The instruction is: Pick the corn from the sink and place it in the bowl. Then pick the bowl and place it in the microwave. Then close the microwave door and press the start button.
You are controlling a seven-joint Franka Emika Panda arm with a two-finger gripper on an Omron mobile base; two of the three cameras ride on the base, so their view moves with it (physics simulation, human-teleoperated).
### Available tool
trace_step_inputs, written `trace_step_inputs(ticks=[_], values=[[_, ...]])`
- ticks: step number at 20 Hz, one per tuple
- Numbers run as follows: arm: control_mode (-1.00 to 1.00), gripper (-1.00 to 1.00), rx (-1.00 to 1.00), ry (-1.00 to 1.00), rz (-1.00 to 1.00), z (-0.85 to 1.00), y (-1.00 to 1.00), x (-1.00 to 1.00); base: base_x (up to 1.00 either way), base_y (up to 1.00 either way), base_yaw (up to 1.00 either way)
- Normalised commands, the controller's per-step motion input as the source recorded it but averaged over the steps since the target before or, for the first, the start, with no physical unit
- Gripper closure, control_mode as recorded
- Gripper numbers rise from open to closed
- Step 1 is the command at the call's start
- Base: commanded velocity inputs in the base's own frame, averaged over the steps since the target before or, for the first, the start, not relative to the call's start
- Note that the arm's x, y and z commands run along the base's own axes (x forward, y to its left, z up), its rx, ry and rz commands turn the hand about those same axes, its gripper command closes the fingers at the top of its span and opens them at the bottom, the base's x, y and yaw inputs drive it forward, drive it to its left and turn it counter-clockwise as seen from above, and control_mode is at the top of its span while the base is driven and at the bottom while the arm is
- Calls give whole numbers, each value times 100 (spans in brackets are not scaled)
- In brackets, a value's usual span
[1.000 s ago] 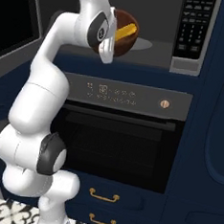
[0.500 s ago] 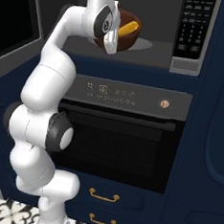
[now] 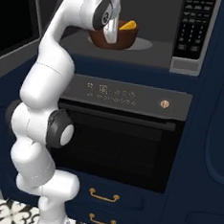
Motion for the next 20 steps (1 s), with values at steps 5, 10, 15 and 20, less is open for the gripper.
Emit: trace_step_inputs(ticks=[5, 10, 15, 20], values=[[-100, -100, 0, -57, 10, -59, 0, -100, 0, 0, 0], [-100, -100, 0, -17, 20, -3, 25, -100, 0, 0, 0], [-100, -100, 0, 0, 34, 7, 19, -100, 0, 0, 0], [-100, -100, 0, 0, 35, 6, 1, -100, 0, 0, 0]])
